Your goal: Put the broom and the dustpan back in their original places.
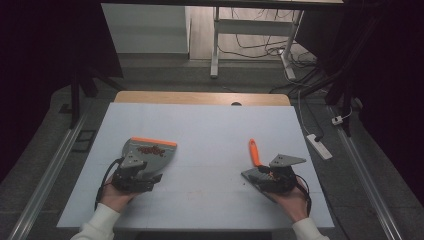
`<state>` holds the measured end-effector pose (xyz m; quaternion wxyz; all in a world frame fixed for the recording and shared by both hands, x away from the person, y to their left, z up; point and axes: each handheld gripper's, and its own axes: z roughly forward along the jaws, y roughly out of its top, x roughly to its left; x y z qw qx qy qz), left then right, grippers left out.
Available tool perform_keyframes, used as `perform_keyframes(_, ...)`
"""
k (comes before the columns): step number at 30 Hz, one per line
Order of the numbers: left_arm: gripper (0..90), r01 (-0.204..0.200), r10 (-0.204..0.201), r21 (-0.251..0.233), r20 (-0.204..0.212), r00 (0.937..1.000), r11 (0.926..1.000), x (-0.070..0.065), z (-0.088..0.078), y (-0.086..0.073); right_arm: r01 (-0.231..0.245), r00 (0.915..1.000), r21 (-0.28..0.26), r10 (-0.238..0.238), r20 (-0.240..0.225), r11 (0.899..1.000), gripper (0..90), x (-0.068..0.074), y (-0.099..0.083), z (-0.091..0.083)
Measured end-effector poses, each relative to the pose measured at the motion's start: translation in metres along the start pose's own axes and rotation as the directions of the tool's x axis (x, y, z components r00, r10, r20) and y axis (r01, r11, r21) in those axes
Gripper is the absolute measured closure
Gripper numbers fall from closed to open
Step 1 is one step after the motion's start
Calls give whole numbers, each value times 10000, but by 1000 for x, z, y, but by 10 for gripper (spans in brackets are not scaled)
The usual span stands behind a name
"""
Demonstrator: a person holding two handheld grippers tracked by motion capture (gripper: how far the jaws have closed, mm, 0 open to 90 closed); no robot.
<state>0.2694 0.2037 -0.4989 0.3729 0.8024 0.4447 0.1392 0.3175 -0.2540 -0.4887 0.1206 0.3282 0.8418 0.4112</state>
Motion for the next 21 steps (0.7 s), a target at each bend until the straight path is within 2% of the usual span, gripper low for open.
perform_keyframes(3,275,-46,46,-18,155,9999,10000,-2,0,-1,311,9990,-90,-314,-331,9995,432,7,0,3)
perform_keyframes(7,275,-174,172,59,285,9994,9998,-3,1,-2,475,9973,-159,-484,-552,9987,432,11,-1,4)
perform_keyframes(21,279,-151,141,263,363,9992,9995,-4,5,-5,588,9967,-253,-601,-546,9979,432,11,-4,3)
